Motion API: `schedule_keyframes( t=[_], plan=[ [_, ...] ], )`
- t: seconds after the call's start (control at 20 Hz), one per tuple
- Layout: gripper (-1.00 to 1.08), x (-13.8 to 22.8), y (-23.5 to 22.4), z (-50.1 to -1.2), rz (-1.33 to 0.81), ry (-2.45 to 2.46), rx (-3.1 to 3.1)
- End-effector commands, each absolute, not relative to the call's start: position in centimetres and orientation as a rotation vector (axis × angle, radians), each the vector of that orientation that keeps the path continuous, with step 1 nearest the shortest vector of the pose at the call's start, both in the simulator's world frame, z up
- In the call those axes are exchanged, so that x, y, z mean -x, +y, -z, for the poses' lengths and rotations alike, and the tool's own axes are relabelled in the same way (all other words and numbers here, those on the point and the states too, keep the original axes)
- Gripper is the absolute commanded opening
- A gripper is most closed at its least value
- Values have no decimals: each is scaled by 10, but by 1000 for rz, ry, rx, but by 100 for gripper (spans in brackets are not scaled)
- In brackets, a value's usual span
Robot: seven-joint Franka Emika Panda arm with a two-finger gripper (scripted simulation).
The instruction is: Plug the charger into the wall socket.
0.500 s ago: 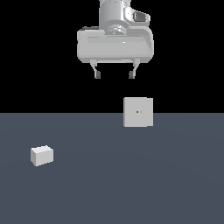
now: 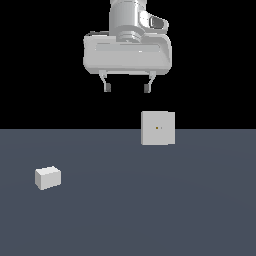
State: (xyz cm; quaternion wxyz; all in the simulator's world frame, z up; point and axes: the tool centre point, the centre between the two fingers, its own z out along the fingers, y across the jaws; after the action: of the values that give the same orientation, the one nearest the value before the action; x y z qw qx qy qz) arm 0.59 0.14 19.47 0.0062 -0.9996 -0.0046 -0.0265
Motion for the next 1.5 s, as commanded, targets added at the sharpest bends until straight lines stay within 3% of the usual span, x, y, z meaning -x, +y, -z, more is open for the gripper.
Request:
schedule_keyframes(
  t=[0.0, 1.45],
  plan=[
    [100, -4, 8, -189, 97, -64, 3123],
    [100, 59, 133, -78, 397, -1077, 2805]
  ],
)
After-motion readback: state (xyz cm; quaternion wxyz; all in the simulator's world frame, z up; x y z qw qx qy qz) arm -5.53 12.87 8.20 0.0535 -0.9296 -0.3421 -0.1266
